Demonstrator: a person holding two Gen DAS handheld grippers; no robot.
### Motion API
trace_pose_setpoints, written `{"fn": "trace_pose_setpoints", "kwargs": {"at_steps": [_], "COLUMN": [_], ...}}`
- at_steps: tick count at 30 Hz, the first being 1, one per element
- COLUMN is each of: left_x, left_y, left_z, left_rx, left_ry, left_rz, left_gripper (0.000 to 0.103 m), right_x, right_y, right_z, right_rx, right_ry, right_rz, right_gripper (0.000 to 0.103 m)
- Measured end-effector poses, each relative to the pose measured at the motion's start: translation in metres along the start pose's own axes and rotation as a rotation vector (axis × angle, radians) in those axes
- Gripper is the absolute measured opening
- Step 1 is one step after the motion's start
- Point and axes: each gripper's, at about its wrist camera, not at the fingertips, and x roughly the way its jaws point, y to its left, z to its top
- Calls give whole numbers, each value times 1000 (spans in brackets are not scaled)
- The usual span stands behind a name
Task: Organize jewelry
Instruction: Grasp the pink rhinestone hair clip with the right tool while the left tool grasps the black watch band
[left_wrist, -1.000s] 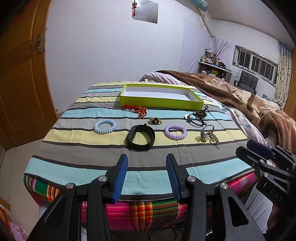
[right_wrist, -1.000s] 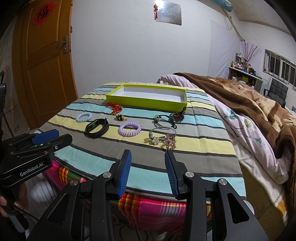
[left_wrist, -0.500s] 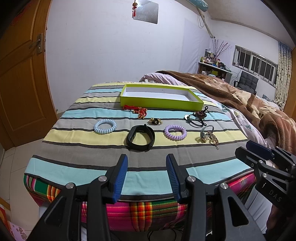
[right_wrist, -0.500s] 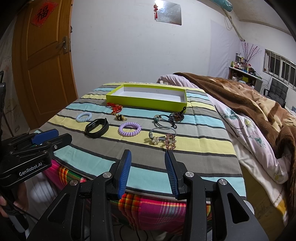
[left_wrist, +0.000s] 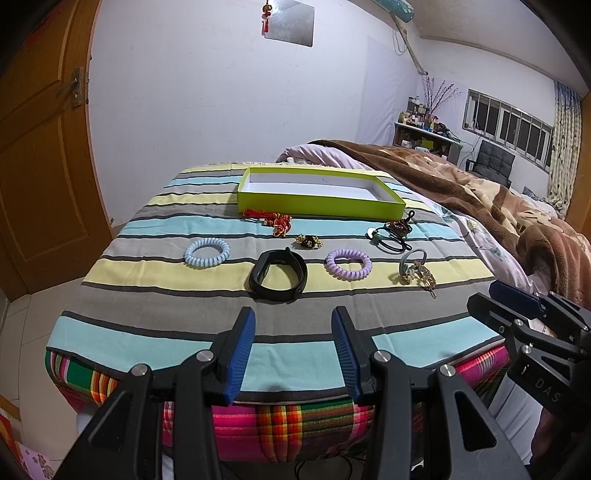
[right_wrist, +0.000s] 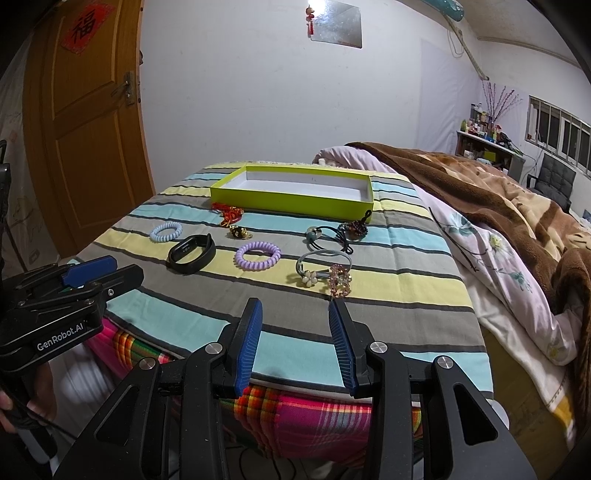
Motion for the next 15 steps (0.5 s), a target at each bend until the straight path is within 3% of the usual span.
{"fn": "trace_pose_setpoints", "kwargs": {"at_steps": [15], "left_x": [40], "left_y": [24], "left_z": [16], "left_rx": [-59], "left_ry": [28], "left_rz": [5], "left_gripper": [45], "right_x": [35], "right_y": [-17], "right_z": [9], "right_rx": [28], "right_ry": [25], "right_rz": [-20], "right_gripper": [39]}}
